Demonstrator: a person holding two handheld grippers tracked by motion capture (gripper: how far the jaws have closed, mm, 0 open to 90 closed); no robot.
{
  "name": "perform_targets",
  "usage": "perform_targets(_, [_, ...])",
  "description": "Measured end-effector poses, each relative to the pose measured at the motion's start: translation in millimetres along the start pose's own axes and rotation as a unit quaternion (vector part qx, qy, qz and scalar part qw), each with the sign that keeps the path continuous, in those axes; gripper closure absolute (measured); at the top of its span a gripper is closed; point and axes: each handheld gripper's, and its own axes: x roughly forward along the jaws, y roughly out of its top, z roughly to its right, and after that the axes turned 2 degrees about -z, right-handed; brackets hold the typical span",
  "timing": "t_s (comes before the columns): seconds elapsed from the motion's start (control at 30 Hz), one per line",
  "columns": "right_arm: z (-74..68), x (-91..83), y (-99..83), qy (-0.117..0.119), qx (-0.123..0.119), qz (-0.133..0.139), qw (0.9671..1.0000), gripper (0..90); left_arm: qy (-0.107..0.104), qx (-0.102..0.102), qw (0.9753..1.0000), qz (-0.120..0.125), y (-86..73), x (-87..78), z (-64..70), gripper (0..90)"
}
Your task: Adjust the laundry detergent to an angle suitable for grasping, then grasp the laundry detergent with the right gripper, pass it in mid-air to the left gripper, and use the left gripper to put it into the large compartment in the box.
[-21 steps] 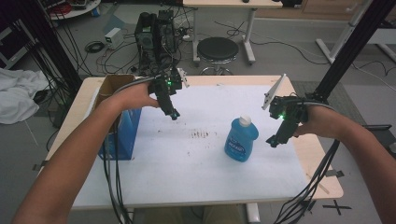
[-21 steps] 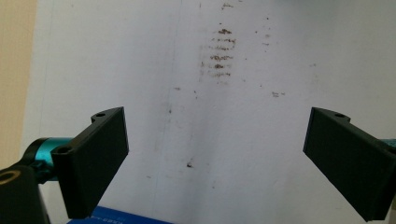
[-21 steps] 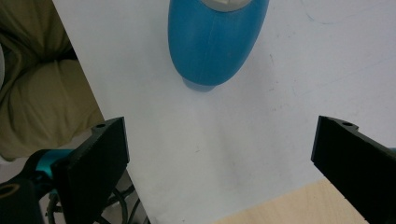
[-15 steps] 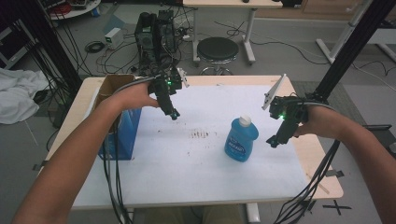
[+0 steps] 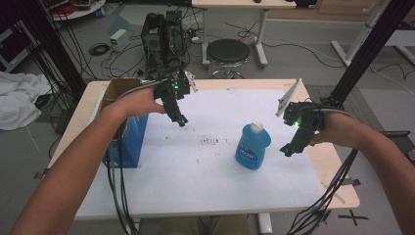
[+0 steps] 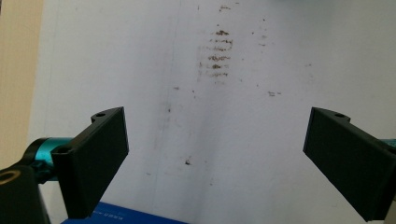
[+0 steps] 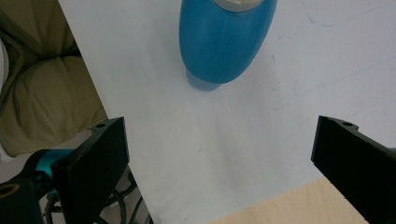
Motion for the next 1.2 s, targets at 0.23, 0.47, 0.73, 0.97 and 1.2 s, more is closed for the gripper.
perform_targets(0.23, [-2.5,-1.9,-3.3,-0.002,0.0,0.002,1.0,3.1,0.003,0.003,1.0,0.001,1.5,-2.4,4.0,6.7])
perform_targets(0.47, [-4.6,-2.1,-3.2,-0.003,-0.001,0.0,1.0,3.1,0.003,0.008,1.0,-0.002,2.2,-2.2,6.5,6.7])
perform_targets(0.73, [-4.5,-2.3,-5.5,-0.005,0.006,0.0,1.0,3.1,0.001,0.009,1.0,0.0,0.8,-2.0,4.5,6.7])
perform_targets(0.97, [-5.4,-2.4,-5.9,-0.007,0.008,0.001,0.9999,3.1,0.001,0.007,1.0,0.002,0.8,-0.5,5.6,6.7])
perform_targets(1.2, [-6.0,-0.2,-8.7,-0.007,0.029,0.0,0.9996,3.1,-0.001,0.01,0.9999,-0.003,1.2,2.2,5.1,6.6])
